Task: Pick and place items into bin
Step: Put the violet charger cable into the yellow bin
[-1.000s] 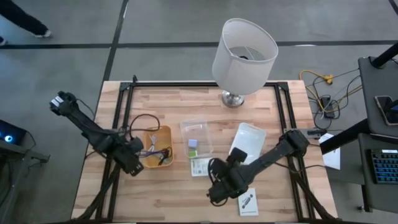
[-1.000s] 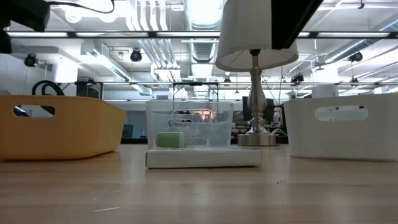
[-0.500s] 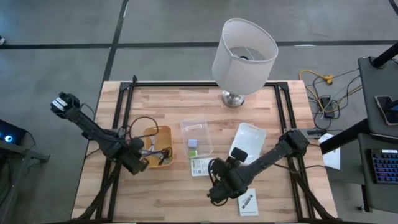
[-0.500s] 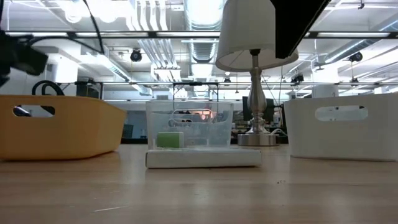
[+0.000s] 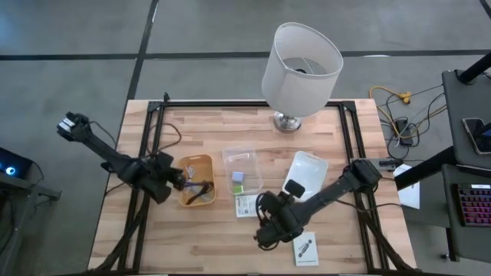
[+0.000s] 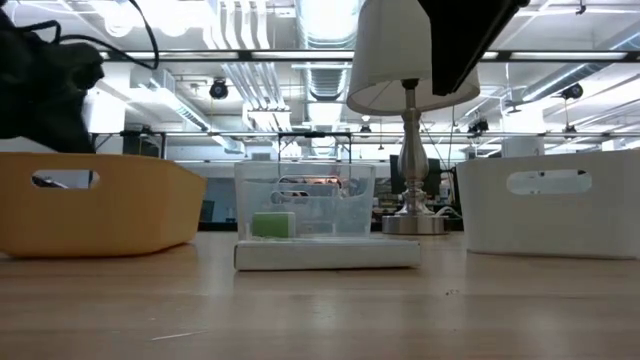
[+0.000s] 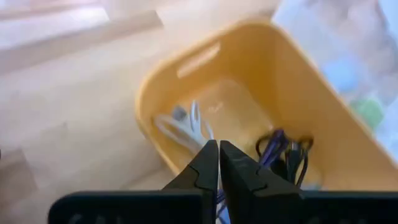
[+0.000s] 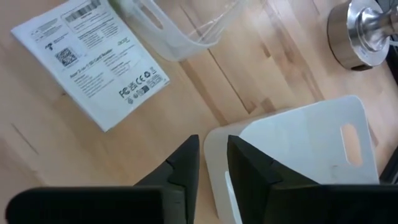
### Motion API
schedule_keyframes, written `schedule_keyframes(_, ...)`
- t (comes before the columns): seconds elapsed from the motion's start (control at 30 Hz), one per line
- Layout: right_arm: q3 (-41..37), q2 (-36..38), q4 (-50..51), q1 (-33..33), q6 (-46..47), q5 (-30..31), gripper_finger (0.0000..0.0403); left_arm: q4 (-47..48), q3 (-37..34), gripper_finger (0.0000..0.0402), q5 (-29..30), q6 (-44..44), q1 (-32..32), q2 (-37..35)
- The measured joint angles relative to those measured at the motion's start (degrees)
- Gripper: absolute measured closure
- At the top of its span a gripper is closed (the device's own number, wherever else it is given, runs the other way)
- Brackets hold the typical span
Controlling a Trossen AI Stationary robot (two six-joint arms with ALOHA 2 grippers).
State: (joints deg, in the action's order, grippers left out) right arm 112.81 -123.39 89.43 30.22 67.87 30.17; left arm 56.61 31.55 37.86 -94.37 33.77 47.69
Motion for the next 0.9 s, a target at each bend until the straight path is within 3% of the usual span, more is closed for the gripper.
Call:
schedule_keyframes(0.13, 0.1, 0.0, 0.1, -0.5, 0.7, -0.1, 0.0335, 0.6, 0.1, 0.0402, 0.4, 2.2, -3.7, -2.4)
schedule_keyframes(0.3, 0.3, 0.5, 0.1, -0.5, 1.2, -0.5, 0.0335, -2.0, 0.3, 0.0402, -18.1, 10.1, -4.9, -3.7)
schedule_keyframes(0.37, 0.3, 0.7, 0.1, -0.5, 1.4, -0.5, 0.0335, -4.7, 0.2, 0.0402, -22.9, 11.7, -4.7, -3.3)
schedule_keyframes(0.67, 0.3, 0.9, 0.1, -0.5, 2.6, -0.2, 0.0335, -3.2, 0.3, 0.0401, -28.8, 15.1, -4.9, 6.4)
schedule_keyframes(0.9, 0.3, 0.9, 0.1, -0.5, 2.7, -0.2, 0.0335, -3.2, 2.2, 0.0401, -22.4, 15.8, -5.4, 10.0)
